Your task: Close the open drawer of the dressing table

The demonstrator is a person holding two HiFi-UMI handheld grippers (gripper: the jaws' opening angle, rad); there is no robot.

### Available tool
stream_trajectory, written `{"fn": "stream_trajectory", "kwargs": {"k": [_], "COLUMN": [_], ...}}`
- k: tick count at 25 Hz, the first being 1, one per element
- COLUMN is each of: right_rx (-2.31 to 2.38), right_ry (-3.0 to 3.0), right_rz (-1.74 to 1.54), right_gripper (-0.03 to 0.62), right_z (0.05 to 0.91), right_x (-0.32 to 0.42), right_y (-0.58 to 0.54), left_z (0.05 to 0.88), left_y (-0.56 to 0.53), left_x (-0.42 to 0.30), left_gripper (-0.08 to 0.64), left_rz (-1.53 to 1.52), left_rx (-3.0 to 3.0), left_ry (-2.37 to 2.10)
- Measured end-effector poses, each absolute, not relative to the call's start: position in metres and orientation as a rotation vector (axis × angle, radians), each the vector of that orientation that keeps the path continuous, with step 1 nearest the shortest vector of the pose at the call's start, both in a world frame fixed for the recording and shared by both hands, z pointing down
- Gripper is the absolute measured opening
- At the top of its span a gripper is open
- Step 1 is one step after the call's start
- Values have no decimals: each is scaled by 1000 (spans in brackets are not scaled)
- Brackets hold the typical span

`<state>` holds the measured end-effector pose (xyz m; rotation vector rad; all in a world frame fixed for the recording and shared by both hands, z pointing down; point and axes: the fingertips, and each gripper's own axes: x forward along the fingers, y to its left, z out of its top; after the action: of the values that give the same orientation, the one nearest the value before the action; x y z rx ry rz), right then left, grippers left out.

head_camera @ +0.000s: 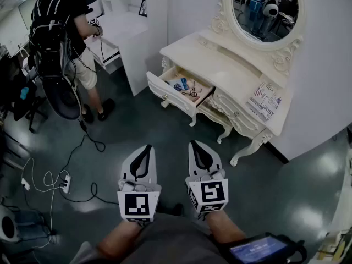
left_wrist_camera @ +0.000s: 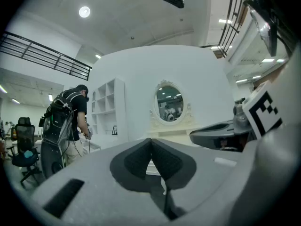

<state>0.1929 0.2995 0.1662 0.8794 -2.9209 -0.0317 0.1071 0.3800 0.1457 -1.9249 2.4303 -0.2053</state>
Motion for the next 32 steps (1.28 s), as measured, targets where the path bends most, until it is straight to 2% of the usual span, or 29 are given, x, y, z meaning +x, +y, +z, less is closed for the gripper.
{"fn": "stream_trajectory", "kwargs": {"k": [15,32], "right_rx": [895,962], "right_ry": [-2947,-2833], "right_rz": [25,97], "right_gripper": [15,15], "right_z": [174,210], "right_x": [189,89], "right_y": [277,179], "left_z": [161,186], "left_y": [365,254], "left_x": [103,-8], "left_gripper": [15,15], "left_rz": [-239,-263], "left_rx": [-1933,-2058], "left_ry": [2474,2435]}}
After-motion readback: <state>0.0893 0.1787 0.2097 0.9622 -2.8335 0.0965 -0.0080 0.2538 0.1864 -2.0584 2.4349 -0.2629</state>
